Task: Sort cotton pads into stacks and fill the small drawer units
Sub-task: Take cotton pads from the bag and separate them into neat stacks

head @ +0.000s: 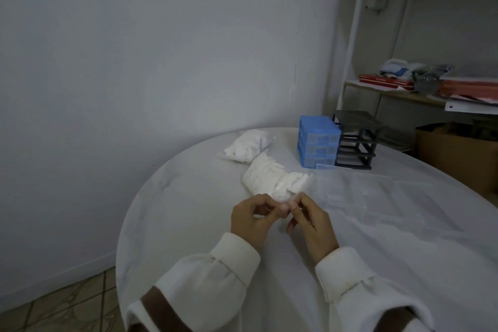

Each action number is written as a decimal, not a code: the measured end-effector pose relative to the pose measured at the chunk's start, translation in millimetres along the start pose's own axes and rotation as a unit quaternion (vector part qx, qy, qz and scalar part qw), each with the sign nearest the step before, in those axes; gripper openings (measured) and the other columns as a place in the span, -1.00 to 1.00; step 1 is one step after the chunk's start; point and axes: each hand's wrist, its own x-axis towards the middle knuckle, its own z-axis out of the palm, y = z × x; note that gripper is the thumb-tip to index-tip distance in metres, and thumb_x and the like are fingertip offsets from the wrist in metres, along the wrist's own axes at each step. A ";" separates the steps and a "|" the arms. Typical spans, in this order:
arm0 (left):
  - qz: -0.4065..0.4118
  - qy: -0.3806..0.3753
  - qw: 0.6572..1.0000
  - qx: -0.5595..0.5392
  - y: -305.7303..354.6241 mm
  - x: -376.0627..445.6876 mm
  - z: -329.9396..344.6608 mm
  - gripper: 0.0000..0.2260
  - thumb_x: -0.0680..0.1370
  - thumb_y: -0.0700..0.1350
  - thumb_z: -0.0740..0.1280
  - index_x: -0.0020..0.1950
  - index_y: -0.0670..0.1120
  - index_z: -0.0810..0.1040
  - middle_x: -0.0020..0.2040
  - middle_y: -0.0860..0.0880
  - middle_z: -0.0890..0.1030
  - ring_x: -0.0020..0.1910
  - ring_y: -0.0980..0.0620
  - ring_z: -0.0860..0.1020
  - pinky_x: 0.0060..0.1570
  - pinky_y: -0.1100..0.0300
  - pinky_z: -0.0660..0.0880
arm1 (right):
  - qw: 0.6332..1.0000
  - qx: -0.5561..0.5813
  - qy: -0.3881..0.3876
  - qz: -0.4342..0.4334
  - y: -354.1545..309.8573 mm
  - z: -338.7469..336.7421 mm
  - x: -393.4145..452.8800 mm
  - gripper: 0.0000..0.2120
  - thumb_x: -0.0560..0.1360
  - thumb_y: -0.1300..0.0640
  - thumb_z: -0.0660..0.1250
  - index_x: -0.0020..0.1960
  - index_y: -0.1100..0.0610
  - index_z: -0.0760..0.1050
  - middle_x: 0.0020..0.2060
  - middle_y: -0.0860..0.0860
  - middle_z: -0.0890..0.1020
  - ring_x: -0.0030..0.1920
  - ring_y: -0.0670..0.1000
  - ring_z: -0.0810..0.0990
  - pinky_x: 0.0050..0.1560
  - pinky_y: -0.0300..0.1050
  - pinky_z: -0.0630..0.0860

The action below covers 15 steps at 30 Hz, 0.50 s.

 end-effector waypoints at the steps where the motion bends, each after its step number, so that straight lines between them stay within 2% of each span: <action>1: -0.013 -0.002 1.000 -0.013 1.7 -1.1 0.2 -0.86 0.40 -0.12 0.50 -0.34 0.03 0.62 -0.39 0.08 0.64 -0.36 0.14 0.56 -0.23 0.31 0.46 | 1.000 -0.008 -0.003 -0.005 1.0 -0.2 -0.2 -0.81 0.58 0.24 0.16 -0.20 0.21 0.43 -0.34 -0.04 0.59 -0.44 -0.13 0.54 -0.29 -0.33 0.49; 3: -0.006 0.004 1.000 0.000 4.5 -2.8 0.4 -0.87 0.37 0.02 0.46 -0.34 0.03 0.60 -0.38 0.08 0.64 -0.36 0.16 0.56 -0.24 0.32 0.46 | 1.000 -0.026 -0.009 -0.014 3.3 -0.3 -0.6 -0.78 0.58 0.29 0.17 -0.22 0.14 0.43 -0.36 -0.07 0.58 -0.45 -0.14 0.54 -0.31 -0.32 0.48; 5: 0.071 0.001 0.993 0.091 -1.0 -4.0 0.9 -0.79 0.39 0.14 0.33 -0.29 0.03 0.54 -0.36 0.10 0.63 -0.36 0.16 0.56 -0.27 0.32 0.48 | 0.999 -0.039 -0.008 -0.022 5.3 -0.2 -0.8 -0.75 0.57 0.31 0.19 -0.25 0.09 0.41 -0.39 -0.09 0.56 -0.46 -0.14 0.53 -0.33 -0.31 0.46; 8: 0.178 -0.033 0.957 0.228 -9.3 -4.5 3.8 -0.73 0.52 0.10 0.15 -0.22 -0.07 0.44 -0.35 0.05 0.56 -0.44 0.07 0.46 -0.40 0.23 0.39 | 0.999 -0.010 -0.005 -0.031 3.1 0.0 -1.8 -0.76 0.57 0.18 0.17 -0.27 0.11 0.40 -0.41 -0.07 0.55 -0.46 -0.12 0.52 -0.32 -0.30 0.47; 10: 0.227 -0.021 0.935 0.273 -11.4 -2.6 3.8 -0.78 0.55 0.02 0.13 -0.25 -0.05 0.34 -0.39 0.04 0.50 -0.50 0.10 0.33 -0.46 0.35 0.21 | 0.999 0.003 -0.012 -0.036 1.5 0.3 -1.8 -0.73 0.58 0.10 0.17 -0.27 0.13 0.39 -0.42 -0.09 0.55 -0.46 -0.11 0.52 -0.30 -0.30 0.48; 11: 0.240 -0.011 0.928 0.285 -11.2 -2.3 3.3 -0.79 0.56 -0.01 0.13 -0.26 -0.03 0.31 -0.40 0.05 0.48 -0.51 0.11 0.30 -0.45 0.40 0.13 | 0.999 -0.003 -0.019 -0.040 1.1 0.7 -1.6 -0.74 0.57 0.08 0.15 -0.27 0.12 0.39 -0.42 -0.11 0.55 -0.46 -0.11 0.53 -0.30 -0.29 0.48; 15: 0.262 0.010 0.915 0.305 -12.6 -0.6 3.0 -0.75 0.56 -0.04 0.11 -0.29 -0.07 0.38 -0.42 0.06 0.50 -0.54 0.10 0.35 -0.42 0.40 0.14 | 0.998 -0.029 -0.023 -0.055 3.5 2.0 -0.1 -0.74 0.56 0.02 0.12 -0.26 0.08 0.37 -0.44 -0.15 0.54 -0.47 -0.13 0.52 -0.30 -0.34 0.45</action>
